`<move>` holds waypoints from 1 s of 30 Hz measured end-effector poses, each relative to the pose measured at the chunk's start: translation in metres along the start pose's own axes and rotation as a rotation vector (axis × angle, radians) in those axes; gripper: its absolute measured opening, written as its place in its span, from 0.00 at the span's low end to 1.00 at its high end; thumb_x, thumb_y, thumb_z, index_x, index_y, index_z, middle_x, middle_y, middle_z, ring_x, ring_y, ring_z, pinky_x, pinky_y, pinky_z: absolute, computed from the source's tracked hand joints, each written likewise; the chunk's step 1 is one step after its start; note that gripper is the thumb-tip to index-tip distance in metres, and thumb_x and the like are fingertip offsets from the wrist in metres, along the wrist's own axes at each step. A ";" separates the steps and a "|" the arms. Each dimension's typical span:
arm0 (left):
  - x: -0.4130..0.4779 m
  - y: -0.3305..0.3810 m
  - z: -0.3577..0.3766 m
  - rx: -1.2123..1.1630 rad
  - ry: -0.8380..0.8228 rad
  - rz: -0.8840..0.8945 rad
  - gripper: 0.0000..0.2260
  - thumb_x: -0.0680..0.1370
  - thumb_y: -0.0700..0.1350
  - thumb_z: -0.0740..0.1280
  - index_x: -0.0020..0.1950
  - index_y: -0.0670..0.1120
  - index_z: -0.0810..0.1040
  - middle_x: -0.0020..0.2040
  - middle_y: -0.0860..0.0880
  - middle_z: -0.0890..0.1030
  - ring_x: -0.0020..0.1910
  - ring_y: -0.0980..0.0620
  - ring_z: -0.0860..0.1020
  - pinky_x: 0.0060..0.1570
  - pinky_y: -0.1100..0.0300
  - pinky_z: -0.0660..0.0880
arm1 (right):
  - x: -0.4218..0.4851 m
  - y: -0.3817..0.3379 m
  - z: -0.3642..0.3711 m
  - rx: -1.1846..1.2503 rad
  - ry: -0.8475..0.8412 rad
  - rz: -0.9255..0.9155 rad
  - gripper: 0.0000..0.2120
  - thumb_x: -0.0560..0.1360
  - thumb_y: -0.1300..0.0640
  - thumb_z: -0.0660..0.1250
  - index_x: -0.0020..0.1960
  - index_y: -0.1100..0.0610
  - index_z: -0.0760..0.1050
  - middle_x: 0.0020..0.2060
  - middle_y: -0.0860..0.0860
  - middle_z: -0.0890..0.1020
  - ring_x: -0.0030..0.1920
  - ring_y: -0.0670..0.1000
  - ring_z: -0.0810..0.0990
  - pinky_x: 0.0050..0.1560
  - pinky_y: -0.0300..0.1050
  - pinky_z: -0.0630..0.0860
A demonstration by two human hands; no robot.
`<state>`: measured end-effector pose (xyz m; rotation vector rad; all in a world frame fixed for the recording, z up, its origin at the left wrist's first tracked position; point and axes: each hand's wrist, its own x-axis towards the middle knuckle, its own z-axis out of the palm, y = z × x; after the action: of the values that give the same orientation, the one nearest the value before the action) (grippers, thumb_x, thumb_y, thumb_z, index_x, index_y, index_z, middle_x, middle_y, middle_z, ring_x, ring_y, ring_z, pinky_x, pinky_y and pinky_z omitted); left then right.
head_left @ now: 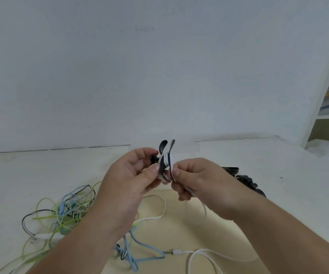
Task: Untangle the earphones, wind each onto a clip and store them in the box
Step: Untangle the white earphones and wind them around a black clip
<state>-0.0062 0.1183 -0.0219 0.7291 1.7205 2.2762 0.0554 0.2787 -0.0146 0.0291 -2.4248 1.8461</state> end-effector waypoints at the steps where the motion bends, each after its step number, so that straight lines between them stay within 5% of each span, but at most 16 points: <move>1: 0.000 -0.002 -0.001 0.042 0.040 0.020 0.09 0.77 0.34 0.67 0.55 0.42 0.78 0.43 0.44 0.85 0.41 0.47 0.82 0.50 0.51 0.78 | 0.000 0.000 0.004 -0.057 -0.007 0.005 0.14 0.84 0.56 0.60 0.46 0.61 0.81 0.30 0.50 0.76 0.32 0.49 0.71 0.38 0.40 0.72; 8: 0.001 -0.004 -0.002 0.316 0.228 0.137 0.09 0.78 0.35 0.69 0.53 0.48 0.79 0.45 0.50 0.85 0.41 0.52 0.84 0.52 0.49 0.80 | -0.007 -0.004 0.009 -0.210 -0.175 0.033 0.12 0.83 0.55 0.60 0.54 0.59 0.80 0.26 0.45 0.71 0.29 0.45 0.67 0.40 0.41 0.70; 14: -0.001 -0.005 -0.003 0.452 0.205 0.237 0.12 0.77 0.35 0.69 0.52 0.52 0.77 0.45 0.52 0.83 0.41 0.55 0.83 0.43 0.64 0.76 | -0.011 -0.010 -0.003 -0.258 -0.152 0.067 0.17 0.82 0.55 0.63 0.53 0.71 0.76 0.25 0.48 0.69 0.26 0.46 0.65 0.41 0.42 0.73; 19: -0.005 -0.006 -0.004 0.628 0.179 0.317 0.13 0.76 0.38 0.71 0.48 0.58 0.76 0.42 0.58 0.83 0.41 0.55 0.81 0.37 0.69 0.74 | -0.014 -0.015 -0.003 -0.304 -0.123 0.054 0.12 0.80 0.52 0.66 0.50 0.59 0.83 0.28 0.47 0.73 0.32 0.47 0.72 0.41 0.46 0.74; 26: -0.003 -0.004 -0.009 0.681 0.085 0.267 0.13 0.77 0.37 0.70 0.48 0.57 0.77 0.40 0.56 0.82 0.40 0.56 0.79 0.38 0.72 0.71 | -0.013 -0.023 -0.022 -0.251 0.249 -0.098 0.13 0.78 0.52 0.68 0.37 0.55 0.82 0.24 0.44 0.73 0.29 0.43 0.72 0.29 0.30 0.67; 30: -0.002 -0.005 -0.010 0.703 -0.036 0.207 0.14 0.77 0.38 0.70 0.49 0.58 0.77 0.42 0.56 0.82 0.42 0.55 0.80 0.40 0.72 0.70 | -0.014 -0.024 -0.025 -0.255 0.333 -0.157 0.13 0.79 0.54 0.67 0.37 0.55 0.81 0.25 0.47 0.68 0.26 0.45 0.64 0.27 0.32 0.62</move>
<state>-0.0098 0.1105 -0.0296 1.0989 2.5515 1.7125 0.0728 0.2958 0.0134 -0.0954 -2.3251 1.3441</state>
